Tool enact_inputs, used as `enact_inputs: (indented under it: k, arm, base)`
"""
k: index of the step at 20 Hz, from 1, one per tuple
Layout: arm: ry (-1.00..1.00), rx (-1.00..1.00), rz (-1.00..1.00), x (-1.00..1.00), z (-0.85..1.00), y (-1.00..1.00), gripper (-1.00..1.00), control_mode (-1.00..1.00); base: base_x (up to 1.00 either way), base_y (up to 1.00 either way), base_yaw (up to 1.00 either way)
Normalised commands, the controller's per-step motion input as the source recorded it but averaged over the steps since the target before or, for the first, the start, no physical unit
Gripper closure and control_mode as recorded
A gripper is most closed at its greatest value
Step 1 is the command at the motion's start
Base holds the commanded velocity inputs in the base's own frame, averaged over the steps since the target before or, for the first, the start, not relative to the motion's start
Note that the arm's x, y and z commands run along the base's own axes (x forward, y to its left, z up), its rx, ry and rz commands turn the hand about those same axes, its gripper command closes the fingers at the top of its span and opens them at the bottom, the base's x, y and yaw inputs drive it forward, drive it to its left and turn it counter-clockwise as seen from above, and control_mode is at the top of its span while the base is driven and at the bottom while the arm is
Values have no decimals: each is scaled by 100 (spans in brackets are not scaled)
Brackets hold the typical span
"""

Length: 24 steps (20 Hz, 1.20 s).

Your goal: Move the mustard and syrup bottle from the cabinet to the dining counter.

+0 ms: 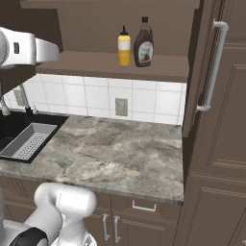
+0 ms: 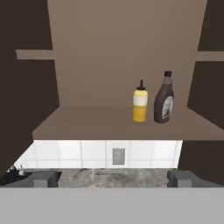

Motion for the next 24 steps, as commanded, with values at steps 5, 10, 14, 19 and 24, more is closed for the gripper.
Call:
enact_inputs:
  k: [5,10,14,19,24]
  arm:
    - [-1,-21,-34,46,0,-4,-100,-100]
    - [6,-5,-38,58,0,-10,-100,-100]
    - [13,0,-33,58,0,-18,-100,-100]
    - [9,5,-24,50,1,-26,-100,-100]
    - [0,8,-11,40,3,-19,-100,-100]
  base:
    - [0,0,0]
    - [0,0,0]
    - [0,0,0]
    - [0,0,0]
    - [0,0,0]
